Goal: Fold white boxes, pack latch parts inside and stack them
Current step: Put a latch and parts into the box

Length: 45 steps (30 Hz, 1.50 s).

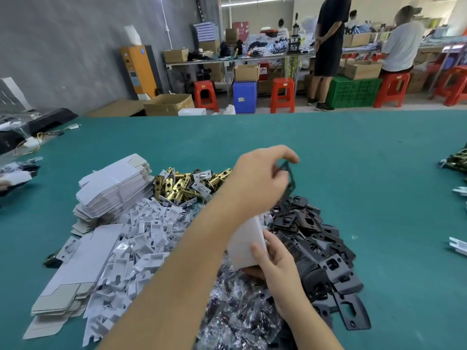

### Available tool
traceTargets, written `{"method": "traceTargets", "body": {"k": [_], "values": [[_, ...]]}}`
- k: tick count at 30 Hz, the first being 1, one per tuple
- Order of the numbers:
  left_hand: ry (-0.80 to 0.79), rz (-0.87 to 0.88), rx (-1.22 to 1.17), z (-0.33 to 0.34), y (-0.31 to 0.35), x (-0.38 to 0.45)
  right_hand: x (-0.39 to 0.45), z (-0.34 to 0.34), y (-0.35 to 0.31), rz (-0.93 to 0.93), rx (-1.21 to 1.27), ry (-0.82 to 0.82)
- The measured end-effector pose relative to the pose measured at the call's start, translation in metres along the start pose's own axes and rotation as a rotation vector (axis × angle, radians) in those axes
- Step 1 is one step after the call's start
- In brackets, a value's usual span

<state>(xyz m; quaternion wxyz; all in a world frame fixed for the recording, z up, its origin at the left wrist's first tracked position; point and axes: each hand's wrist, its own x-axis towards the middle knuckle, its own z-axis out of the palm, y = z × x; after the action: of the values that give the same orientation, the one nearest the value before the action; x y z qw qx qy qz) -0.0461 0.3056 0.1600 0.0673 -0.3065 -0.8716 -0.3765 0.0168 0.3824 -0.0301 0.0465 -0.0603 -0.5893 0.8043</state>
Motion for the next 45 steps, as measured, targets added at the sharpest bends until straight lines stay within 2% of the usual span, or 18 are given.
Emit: {"method": "traceTargets", "body": {"k": [3,5,9,14,19,23,29,35,45], "values": [[0.024,-0.177,-0.161,-0.024,-0.029,-0.010,-0.001,0.002,-0.002,-0.019,0.030,0.003],[0.049,-0.261,-0.166,-0.035,-0.050,-0.018,-0.001,0.002,-0.001,-0.017,0.047,0.009],[0.074,-0.316,-0.106,-0.047,-0.078,-0.040,0.000,0.002,0.000,-0.026,0.050,0.001],[0.012,-0.374,-0.083,-0.044,-0.091,-0.054,0.001,0.001,0.004,-0.031,0.043,-0.004],[-0.092,-0.277,-0.008,-0.048,-0.086,-0.058,0.001,0.000,0.005,-0.037,0.030,-0.021],[-0.113,-0.222,0.039,-0.051,-0.090,-0.057,0.001,-0.001,0.006,-0.036,0.032,-0.016],[-0.007,-0.148,0.127,-0.048,-0.093,-0.052,0.001,-0.001,0.005,-0.041,0.035,-0.022],[-0.017,-0.169,0.256,-0.044,-0.094,-0.041,0.000,0.000,0.004,-0.035,0.043,-0.021],[-0.168,-0.184,0.362,-0.048,-0.081,-0.023,0.000,0.000,0.003,-0.033,0.047,-0.027]]}}
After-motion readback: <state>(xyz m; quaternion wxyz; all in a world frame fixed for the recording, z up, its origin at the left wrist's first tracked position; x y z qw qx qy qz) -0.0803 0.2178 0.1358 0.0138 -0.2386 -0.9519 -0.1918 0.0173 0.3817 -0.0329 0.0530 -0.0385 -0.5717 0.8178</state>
